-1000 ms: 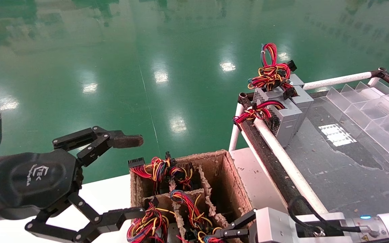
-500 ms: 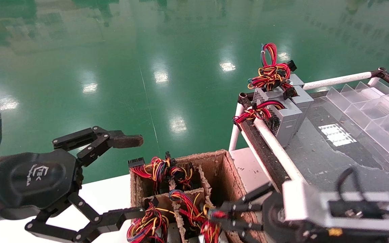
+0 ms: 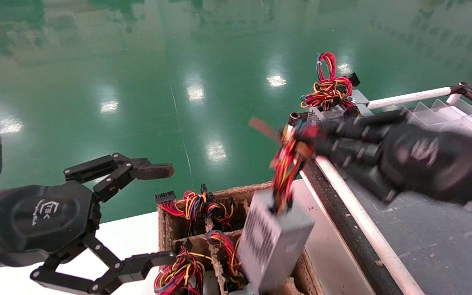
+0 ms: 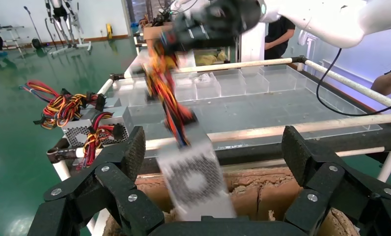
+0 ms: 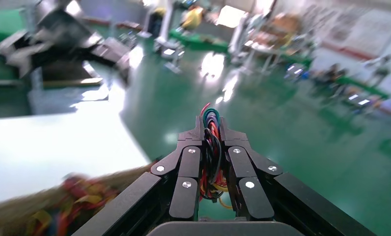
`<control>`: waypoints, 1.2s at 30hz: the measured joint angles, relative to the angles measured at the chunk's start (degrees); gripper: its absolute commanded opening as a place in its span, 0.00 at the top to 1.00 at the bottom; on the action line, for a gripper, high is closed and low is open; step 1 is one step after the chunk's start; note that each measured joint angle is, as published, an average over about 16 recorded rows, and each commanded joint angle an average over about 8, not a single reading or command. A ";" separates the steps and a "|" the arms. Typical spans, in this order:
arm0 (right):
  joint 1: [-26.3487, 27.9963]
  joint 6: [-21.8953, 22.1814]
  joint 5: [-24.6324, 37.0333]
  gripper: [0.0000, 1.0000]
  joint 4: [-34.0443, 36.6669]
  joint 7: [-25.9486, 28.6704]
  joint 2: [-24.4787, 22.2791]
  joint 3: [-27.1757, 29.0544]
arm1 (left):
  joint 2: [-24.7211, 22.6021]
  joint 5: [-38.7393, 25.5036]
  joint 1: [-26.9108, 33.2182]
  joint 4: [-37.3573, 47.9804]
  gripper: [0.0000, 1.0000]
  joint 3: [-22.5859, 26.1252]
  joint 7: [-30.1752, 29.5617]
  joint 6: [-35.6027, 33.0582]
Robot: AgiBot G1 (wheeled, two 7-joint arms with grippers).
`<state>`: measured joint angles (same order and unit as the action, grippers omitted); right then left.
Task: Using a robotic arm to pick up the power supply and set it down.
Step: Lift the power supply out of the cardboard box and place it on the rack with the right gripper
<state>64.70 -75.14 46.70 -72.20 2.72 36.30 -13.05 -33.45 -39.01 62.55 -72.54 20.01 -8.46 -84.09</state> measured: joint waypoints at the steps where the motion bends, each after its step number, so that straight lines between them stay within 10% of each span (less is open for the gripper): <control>1: 0.36 0.36 -0.29 1.00 0.44 -0.19 -0.15 0.46 | 0.00 0.00 0.00 0.00 0.00 0.00 0.00 0.00; 36: 7.87 0.44 6.28 1.00 30.12 -15.29 -7.73 4.29 | 0.01 0.02 0.01 0.00 0.00 0.03 0.01 0.01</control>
<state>72.57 -74.70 52.98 -42.08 -12.57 28.57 -8.77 -33.44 -38.99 62.55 -72.54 20.04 -8.44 -84.08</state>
